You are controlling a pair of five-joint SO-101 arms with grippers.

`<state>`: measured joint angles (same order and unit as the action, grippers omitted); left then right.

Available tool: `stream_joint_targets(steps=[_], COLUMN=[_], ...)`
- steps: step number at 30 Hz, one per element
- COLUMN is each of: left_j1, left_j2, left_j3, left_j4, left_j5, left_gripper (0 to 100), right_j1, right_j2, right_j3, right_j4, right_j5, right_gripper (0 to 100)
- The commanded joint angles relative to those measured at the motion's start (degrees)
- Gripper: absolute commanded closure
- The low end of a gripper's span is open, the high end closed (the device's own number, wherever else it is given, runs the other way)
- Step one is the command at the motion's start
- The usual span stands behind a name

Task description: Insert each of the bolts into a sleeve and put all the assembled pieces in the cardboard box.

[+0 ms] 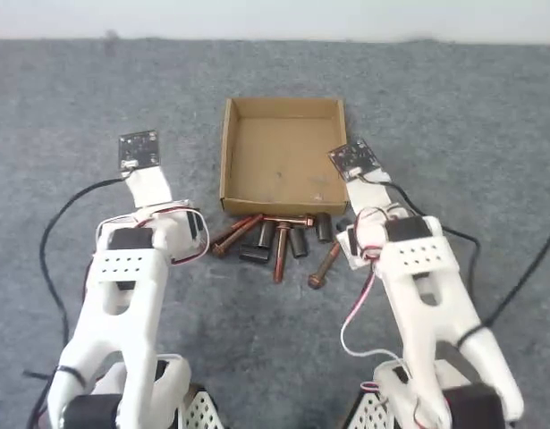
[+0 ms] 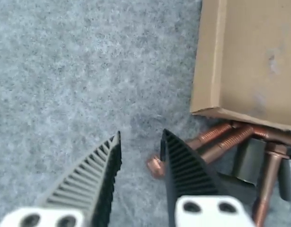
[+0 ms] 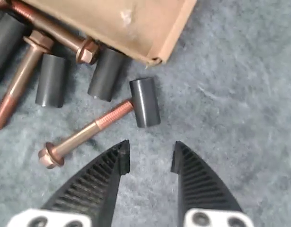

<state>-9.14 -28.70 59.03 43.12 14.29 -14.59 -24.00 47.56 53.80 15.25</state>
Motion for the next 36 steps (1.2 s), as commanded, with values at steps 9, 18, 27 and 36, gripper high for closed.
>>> stream_joint_targets(steps=[9,18,27,36], left_j1=[-0.9,-0.9,-0.9,-0.9], left_j2=[0.2,0.2,0.2,0.2], left_j3=[-0.4,0.0,0.4,0.5], left_j4=[-3.3,-3.5,-3.6,-3.4], left_j5=[0.4,0.4,0.3,0.3], left_gripper=[87,87,87,87], right_j1=[-0.2,0.0,0.6,11.8], right_j2=[15.0,28.7,30.0,23.4], right_j3=[-10.9,-16.2,-18.2,-18.1], right_j4=[-6.6,-9.5,-7.8,-1.9], right_j5=[6.2,8.9,7.6,-13.6], right_gripper=[84.2,84.3,97.7,99.2])
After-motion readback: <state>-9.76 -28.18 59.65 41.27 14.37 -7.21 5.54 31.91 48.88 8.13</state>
